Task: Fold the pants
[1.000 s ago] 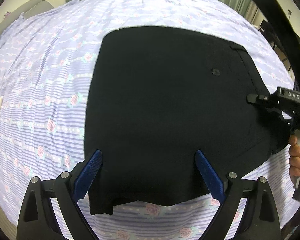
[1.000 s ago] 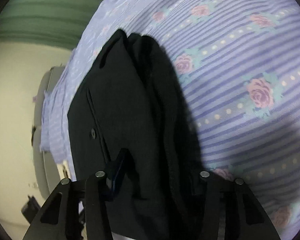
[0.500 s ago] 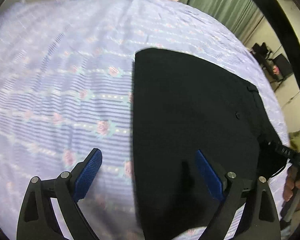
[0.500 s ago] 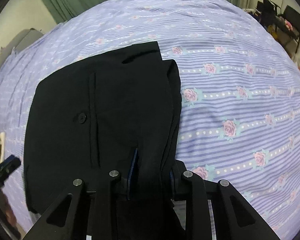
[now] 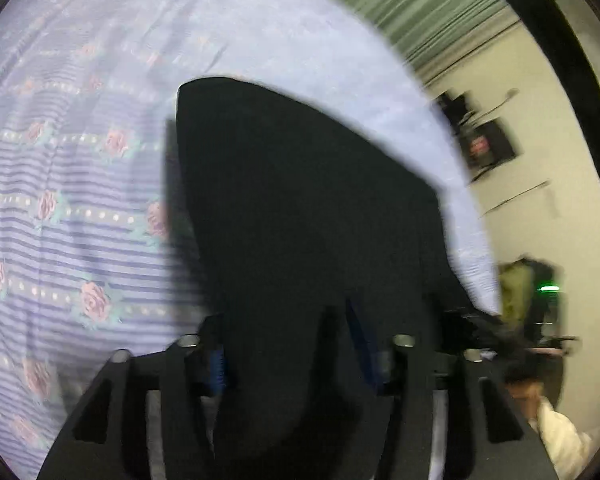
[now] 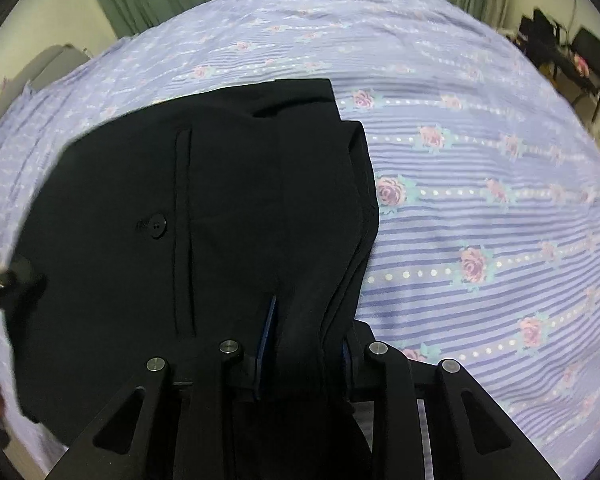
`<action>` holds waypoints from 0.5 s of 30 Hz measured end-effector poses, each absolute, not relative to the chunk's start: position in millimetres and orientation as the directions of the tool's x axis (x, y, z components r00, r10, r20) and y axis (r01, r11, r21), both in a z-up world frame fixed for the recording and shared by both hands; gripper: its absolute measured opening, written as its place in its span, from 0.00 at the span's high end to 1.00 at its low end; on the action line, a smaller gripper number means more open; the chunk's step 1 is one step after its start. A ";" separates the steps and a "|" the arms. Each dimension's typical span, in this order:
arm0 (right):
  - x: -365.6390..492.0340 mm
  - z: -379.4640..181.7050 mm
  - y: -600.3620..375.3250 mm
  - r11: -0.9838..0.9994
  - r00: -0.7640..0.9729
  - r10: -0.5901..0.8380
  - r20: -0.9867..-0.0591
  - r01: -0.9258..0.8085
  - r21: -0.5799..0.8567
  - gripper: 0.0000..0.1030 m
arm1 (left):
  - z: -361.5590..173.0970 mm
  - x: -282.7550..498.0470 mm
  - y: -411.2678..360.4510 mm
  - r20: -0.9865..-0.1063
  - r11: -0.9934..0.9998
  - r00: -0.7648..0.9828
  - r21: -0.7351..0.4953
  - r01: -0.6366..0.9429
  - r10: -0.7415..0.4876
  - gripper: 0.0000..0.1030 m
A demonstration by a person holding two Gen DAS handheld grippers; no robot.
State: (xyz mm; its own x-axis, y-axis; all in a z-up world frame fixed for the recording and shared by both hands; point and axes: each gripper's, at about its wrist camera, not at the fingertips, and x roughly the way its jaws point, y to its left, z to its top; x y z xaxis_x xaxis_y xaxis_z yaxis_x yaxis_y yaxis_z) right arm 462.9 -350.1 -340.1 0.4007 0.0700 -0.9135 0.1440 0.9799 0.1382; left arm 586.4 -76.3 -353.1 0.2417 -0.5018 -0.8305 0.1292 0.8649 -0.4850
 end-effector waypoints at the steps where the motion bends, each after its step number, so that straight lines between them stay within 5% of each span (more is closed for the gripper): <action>1: 464.2 -341.1 -354.1 0.973 0.399 0.092 -0.912 0.160 0.168 0.74 | -370.6 594.1 -76.8 -0.849 0.871 0.198 -0.486 0.072 -0.490 0.42; 2: 464.9 -341.3 -356.2 0.968 0.394 0.099 -0.914 0.173 0.180 0.74 | -376.5 595.8 -78.3 -0.848 0.867 0.188 -0.497 0.046 -0.496 0.43; 6: 459.7 -322.1 -340.4 0.985 0.411 0.030 -0.911 0.144 0.097 0.78 | -350.3 590.6 -83.1 -0.872 0.905 0.248 -0.419 0.073 -0.423 0.84; 15: 415.4 -244.5 -284.3 0.993 0.501 0.017 -0.866 0.092 0.073 0.82 | -262.6 551.8 -79.5 -0.890 0.939 0.347 -0.201 0.280 -0.294 0.87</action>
State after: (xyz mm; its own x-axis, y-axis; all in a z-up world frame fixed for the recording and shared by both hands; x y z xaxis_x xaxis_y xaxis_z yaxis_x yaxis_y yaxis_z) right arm 415.4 -284.3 -244.5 0.5005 0.0172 -0.8656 0.0921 0.9931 0.0730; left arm 551.8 -79.5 -262.6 0.3470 -0.2944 -0.8904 0.2801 0.9387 -0.2012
